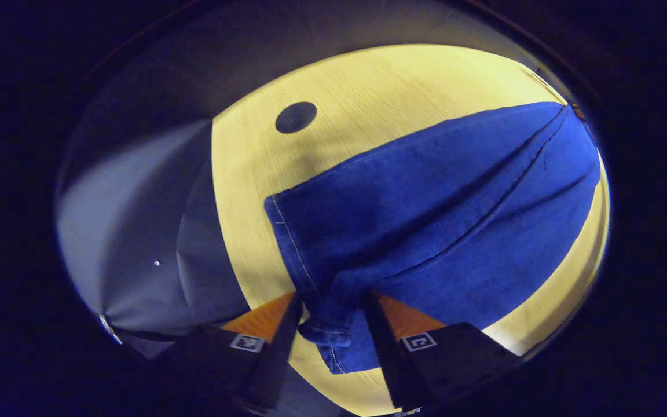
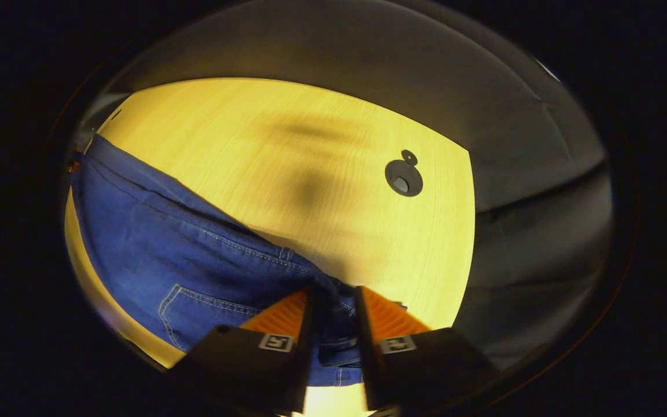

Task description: Grasp the waist and the cuffs of the jeans and fold them to make the two legs overlap; first hold the waist and fold one-third of the jeans toward the cuffs, then hold the cuffs and fold the remaining one-third in the same direction to finish folding.

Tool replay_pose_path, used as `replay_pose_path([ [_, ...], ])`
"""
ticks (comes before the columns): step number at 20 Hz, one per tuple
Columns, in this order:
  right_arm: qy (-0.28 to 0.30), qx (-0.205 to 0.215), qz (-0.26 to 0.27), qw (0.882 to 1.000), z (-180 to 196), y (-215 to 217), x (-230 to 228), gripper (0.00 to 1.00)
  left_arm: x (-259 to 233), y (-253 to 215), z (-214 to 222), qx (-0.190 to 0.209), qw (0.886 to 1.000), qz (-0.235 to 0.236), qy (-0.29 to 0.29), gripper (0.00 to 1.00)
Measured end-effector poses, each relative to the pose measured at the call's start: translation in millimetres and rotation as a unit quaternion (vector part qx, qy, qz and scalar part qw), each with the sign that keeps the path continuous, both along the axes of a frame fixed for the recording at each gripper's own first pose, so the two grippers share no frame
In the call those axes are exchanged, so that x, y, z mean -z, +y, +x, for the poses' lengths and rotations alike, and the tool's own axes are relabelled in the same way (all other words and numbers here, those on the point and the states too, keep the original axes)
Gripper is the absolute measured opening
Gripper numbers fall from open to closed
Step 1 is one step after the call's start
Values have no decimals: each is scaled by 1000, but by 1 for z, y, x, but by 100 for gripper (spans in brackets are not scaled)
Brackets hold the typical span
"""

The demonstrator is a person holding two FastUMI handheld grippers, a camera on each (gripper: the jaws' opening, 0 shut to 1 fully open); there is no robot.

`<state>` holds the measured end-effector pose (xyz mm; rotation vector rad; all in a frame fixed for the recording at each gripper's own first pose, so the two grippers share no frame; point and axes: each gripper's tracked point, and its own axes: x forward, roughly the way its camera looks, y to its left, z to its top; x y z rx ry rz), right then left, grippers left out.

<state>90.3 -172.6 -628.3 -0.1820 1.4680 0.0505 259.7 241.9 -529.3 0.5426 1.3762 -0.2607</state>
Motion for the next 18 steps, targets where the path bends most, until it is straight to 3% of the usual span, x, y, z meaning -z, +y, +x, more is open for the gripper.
replay_pose_path([
  [2,-33,22,7,999,6,-1,-8,60,-22,-1,12,-12,998,-2,-64,99],
  [4,-67,50,-3,996,11,-9,-27,94,-49,-3,30,-26,988,-12,-151,98],
  [5,-87,54,-11,995,12,-15,-40,98,-69,-11,36,-30,981,-25,-192,98],
  [9,-166,68,-19,984,13,-17,-96,98,-169,-50,33,-23,946,-74,-316,98],
  [12,-218,100,-6,971,5,-7,-143,98,-248,-84,7,-24,905,-113,-410,98],
  [14,-246,129,2,961,-5,-1,-174,98,-293,-106,-14,-29,878,-148,-453,97],
  [16,-269,171,25,947,-18,7,-197,98,-325,-117,-34,-63,850,-185,-489,97],
  [18,-288,220,41,931,-29,11,-205,98,-354,-157,-61,-84,830,-255,-490,98],
])
